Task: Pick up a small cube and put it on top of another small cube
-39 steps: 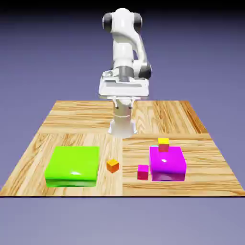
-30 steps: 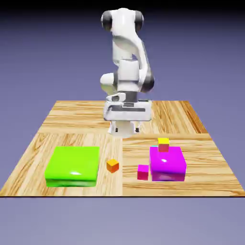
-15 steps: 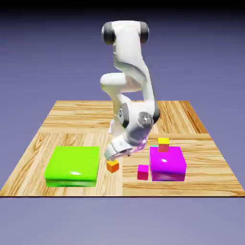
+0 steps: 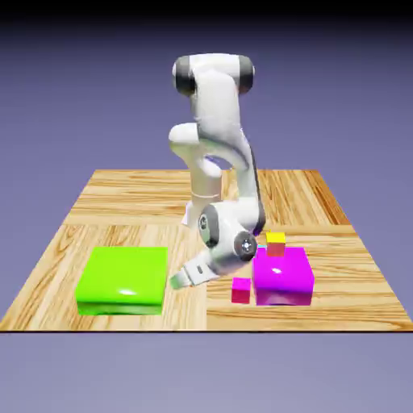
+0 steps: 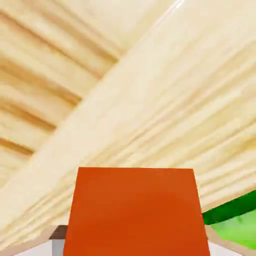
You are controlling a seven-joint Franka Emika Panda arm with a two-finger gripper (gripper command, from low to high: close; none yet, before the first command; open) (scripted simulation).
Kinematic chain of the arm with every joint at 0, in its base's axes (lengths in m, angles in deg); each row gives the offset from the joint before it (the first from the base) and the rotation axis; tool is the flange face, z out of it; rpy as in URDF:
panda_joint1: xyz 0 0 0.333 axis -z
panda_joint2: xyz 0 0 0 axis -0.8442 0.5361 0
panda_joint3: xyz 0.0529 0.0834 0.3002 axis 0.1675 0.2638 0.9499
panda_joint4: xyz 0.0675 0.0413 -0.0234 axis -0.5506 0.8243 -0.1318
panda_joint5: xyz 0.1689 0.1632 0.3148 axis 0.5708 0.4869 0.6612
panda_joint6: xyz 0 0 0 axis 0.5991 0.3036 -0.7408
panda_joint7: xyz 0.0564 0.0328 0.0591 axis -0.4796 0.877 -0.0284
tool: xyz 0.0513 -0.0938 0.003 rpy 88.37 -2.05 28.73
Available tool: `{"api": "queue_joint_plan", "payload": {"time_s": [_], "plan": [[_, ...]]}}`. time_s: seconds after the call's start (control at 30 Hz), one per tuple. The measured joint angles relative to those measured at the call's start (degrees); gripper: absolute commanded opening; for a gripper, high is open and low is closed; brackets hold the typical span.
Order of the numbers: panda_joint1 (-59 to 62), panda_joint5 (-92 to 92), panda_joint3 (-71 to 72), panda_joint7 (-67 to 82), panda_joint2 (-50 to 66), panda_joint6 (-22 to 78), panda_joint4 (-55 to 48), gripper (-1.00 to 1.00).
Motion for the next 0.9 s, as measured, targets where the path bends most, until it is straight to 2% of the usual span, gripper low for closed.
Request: {"api": "queue_joint_plan", "payload": {"time_s": [0.5,0.67,0.7,0.77,0.9], "plan": [[14.77,35.92,27.37,-35.13,-10.4,18.49,-7.69,-1.0],[13.68,36.66,27.88,-34.23,-9.32,9.07,0.6,-1.0],[13.66,36.67,27.89,-34.22,-9.3,8.9,0.75,1.0],[13.66,36.54,27.89,-34.24,-9.3,8.93,0.75,1.0],[14.75,35.82,27.39,-35.12,-10.38,18.34,-7.54,1.0]]}}
